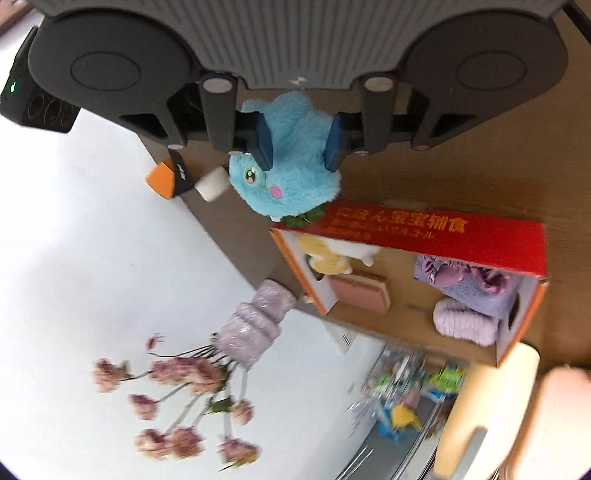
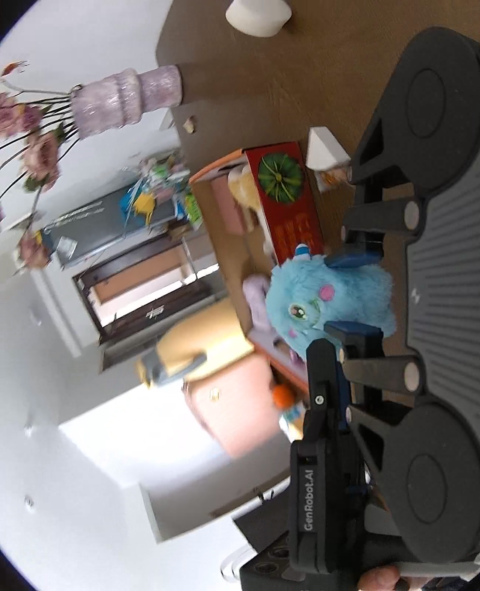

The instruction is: Organize soft objects

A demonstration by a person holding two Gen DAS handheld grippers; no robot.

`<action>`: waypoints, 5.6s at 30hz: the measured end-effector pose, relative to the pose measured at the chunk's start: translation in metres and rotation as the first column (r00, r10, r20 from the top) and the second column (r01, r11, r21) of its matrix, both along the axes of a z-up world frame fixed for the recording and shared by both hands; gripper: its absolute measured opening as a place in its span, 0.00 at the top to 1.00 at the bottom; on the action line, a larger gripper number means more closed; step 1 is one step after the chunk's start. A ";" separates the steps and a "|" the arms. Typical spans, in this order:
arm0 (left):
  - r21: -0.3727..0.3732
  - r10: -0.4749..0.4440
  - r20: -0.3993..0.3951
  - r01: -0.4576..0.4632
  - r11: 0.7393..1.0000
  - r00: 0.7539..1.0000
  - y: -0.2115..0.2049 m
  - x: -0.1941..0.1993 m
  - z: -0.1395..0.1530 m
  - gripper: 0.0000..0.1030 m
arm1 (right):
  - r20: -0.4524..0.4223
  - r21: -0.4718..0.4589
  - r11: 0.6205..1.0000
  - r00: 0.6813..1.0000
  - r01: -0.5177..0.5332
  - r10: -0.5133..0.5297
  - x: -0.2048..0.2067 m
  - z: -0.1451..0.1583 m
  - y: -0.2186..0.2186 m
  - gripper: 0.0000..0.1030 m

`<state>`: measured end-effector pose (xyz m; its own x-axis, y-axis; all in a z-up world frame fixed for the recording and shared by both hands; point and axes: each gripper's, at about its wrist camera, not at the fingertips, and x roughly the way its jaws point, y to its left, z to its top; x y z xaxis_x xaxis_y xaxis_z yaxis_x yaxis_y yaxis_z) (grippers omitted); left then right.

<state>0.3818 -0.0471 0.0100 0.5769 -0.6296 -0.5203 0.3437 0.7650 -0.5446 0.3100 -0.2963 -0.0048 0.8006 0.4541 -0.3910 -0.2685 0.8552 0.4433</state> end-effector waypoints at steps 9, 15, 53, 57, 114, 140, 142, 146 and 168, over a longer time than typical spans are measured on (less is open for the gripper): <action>-0.050 -0.001 0.042 0.003 0.999 0.999 0.022 -0.093 -0.001 0.70 | -0.030 0.026 0.999 0.999 -0.033 0.034 -0.075 0.000 0.008 0.72; -0.084 0.015 0.075 -0.009 0.996 0.997 0.032 -0.104 0.011 0.70 | 0.006 0.033 0.999 1.000 -0.031 0.031 -0.075 0.011 0.014 0.73; 0.189 0.196 -0.082 -0.178 0.966 0.977 0.033 0.254 0.012 0.47 | -0.181 -0.273 0.962 0.982 -0.006 -0.045 0.293 0.055 0.035 0.79; 0.302 0.217 0.049 -0.222 0.927 0.975 0.042 0.203 0.052 0.34 | -0.097 -0.350 0.936 0.994 0.019 -0.057 0.251 0.099 0.016 0.65; 0.398 0.204 0.382 -0.359 0.844 0.901 0.050 -0.200 -0.051 0.02 | 0.036 -0.372 0.928 0.999 -0.019 0.035 -0.114 -0.045 0.070 0.04; 0.213 0.109 0.217 -0.156 0.964 0.970 0.033 -0.053 -0.039 0.35 | -0.115 -0.175 0.982 0.989 0.072 -0.093 -0.007 -0.058 0.017 0.45; 0.201 0.092 0.122 -0.115 0.973 0.988 0.025 -0.034 -0.051 0.48 | -0.149 -0.102 0.994 0.987 0.050 -0.065 0.001 -0.064 0.018 0.52; 0.132 0.075 -0.075 -0.065 0.989 0.994 0.021 -0.004 -0.082 0.71 | -0.176 -0.014 0.999 0.983 0.048 -0.049 0.012 -0.073 0.020 0.66; 0.011 0.068 0.021 -0.068 0.998 0.997 0.023 -0.055 -0.022 0.73 | -0.001 -0.013 1.000 1.000 0.026 -0.026 -0.019 0.001 0.019 0.76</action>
